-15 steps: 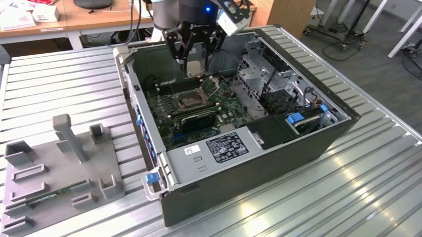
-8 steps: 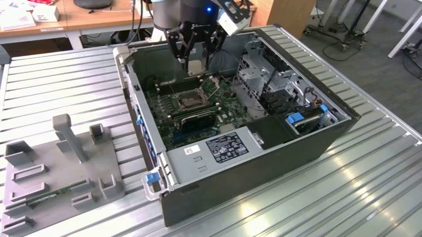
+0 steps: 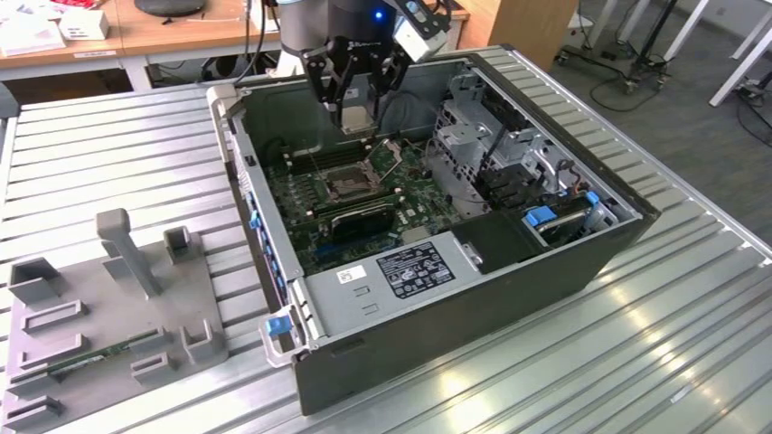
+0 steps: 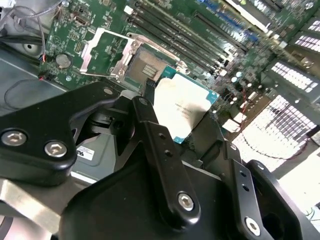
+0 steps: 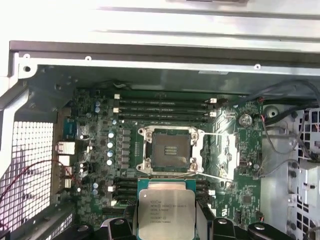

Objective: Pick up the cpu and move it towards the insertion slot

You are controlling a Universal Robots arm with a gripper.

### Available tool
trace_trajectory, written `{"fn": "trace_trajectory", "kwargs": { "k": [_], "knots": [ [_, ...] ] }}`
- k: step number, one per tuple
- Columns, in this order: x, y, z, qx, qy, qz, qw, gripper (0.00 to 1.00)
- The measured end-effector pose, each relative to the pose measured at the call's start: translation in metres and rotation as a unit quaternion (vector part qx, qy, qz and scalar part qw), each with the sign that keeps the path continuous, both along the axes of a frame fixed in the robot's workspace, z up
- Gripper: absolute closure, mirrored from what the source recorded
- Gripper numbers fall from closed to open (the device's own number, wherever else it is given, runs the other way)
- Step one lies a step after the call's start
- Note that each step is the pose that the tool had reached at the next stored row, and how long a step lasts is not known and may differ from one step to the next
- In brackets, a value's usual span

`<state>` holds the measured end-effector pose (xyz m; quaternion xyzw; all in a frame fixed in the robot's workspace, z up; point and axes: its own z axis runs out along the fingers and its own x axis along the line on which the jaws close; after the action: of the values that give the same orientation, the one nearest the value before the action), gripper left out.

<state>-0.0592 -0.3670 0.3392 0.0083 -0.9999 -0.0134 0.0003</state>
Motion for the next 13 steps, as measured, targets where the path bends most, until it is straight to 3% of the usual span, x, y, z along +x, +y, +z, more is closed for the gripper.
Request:
{"fn": "trace_trajectory", "kwargs": {
  "k": [6,13],
  "knots": [
    [0.0080,0.0086,-0.0038,0.0000,0.0000,0.000,1.00000,0.45],
    [0.0115,0.0126,-0.0059,-0.0001,0.0000,0.000,1.00000,0.45]
  ]
}}
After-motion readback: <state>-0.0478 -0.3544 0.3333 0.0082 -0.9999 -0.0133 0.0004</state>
